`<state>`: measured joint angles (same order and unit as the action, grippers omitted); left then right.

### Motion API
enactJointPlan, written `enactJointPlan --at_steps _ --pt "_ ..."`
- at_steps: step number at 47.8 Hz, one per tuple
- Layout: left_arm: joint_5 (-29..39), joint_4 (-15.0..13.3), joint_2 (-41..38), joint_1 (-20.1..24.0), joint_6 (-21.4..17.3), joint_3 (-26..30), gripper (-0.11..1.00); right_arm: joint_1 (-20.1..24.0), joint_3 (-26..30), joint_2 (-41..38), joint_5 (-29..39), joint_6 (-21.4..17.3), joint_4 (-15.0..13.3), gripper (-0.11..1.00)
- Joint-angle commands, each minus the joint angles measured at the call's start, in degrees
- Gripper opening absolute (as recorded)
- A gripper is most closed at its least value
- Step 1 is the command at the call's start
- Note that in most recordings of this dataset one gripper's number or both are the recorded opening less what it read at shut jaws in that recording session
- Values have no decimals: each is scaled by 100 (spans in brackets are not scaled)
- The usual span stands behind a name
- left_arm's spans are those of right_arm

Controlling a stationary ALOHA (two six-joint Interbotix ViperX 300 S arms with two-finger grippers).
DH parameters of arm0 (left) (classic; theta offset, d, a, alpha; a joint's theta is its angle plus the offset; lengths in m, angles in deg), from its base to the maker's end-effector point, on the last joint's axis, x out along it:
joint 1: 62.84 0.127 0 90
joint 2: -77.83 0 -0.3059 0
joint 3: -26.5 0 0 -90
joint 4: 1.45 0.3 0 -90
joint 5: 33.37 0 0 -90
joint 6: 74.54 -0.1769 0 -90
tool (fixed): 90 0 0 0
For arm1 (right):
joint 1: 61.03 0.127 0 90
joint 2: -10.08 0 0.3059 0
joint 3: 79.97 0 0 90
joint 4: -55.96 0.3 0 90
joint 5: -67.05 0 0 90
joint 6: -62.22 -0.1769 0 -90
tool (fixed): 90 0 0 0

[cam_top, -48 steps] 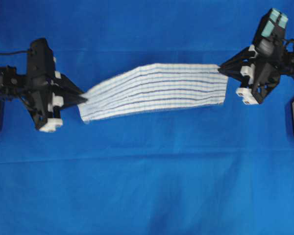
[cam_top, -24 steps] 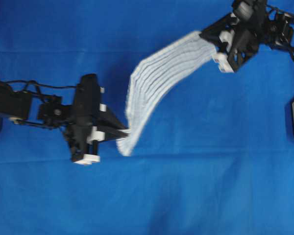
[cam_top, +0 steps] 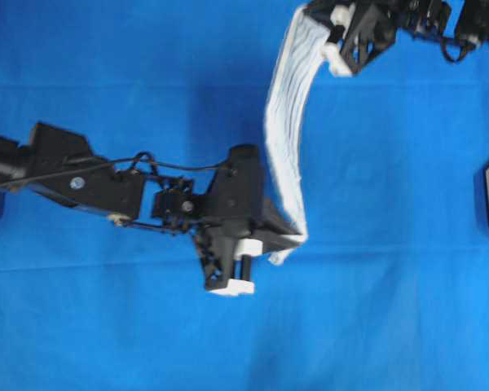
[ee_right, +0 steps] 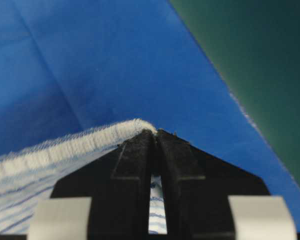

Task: Fold the blue towel.
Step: 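Lift the strip and rotate it to lie vertically, right gripper moving far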

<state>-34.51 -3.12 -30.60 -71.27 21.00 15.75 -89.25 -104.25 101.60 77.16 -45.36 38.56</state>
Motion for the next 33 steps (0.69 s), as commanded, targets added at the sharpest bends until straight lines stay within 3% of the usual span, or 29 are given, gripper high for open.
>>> enactJointPlan --at_steps 1,17,33 --pt "-70 9 -35 -18 -18 334 4 -88 35 141 18 9 -26 5" --pt "-492 9 -721 -35 -26 782 4 -220 -439 519 97 9 -26 5" --pt "-615 -26 -352 -53 123 -176 4 -211 79 -677 -325 26 -35 5"
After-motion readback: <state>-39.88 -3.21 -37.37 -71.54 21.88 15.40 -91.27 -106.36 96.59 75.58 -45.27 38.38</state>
